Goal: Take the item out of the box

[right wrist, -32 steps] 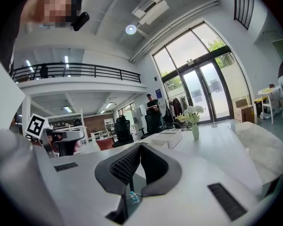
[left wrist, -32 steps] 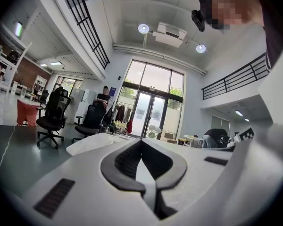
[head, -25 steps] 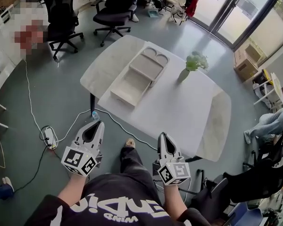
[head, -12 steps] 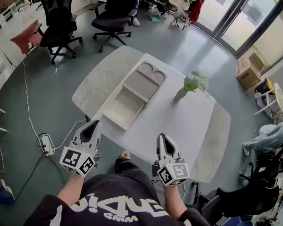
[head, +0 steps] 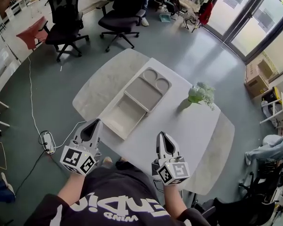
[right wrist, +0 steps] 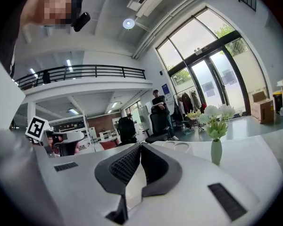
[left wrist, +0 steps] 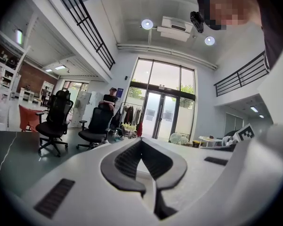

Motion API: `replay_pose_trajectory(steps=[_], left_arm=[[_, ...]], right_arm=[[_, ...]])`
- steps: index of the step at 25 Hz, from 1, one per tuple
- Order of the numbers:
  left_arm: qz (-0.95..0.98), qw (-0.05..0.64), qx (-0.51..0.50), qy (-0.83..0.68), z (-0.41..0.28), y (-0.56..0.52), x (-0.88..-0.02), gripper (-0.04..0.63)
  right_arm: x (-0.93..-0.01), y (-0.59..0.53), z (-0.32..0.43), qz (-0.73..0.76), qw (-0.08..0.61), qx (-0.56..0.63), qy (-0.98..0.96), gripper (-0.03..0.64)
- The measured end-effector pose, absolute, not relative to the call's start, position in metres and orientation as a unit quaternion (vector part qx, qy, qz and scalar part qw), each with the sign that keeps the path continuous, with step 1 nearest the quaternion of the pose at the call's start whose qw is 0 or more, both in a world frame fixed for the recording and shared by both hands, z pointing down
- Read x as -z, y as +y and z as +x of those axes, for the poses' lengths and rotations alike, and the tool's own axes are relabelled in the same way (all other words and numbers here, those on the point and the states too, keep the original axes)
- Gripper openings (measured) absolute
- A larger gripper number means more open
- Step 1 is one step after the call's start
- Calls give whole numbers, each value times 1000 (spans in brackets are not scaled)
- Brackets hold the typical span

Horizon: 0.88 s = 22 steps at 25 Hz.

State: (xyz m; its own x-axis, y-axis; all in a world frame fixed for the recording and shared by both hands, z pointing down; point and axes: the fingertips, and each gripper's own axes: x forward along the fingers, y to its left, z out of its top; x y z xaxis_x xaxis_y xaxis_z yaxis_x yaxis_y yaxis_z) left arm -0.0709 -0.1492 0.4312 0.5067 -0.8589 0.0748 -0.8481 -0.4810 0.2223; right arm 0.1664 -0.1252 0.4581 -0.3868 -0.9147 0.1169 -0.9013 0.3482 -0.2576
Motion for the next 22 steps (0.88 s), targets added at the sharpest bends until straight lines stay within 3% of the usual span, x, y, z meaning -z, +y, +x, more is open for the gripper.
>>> replay_pose_trajectory(steps=[14, 22], left_arm=[[874, 116, 20, -472, -76, -183, -434, 9], [877, 120, 21, -464, -80, -191, -437, 9]], right_arm=[[-448, -147, 157, -564, 40, 129, 815, 30], [-438, -152, 142, -533, 14, 127, 837, 209]])
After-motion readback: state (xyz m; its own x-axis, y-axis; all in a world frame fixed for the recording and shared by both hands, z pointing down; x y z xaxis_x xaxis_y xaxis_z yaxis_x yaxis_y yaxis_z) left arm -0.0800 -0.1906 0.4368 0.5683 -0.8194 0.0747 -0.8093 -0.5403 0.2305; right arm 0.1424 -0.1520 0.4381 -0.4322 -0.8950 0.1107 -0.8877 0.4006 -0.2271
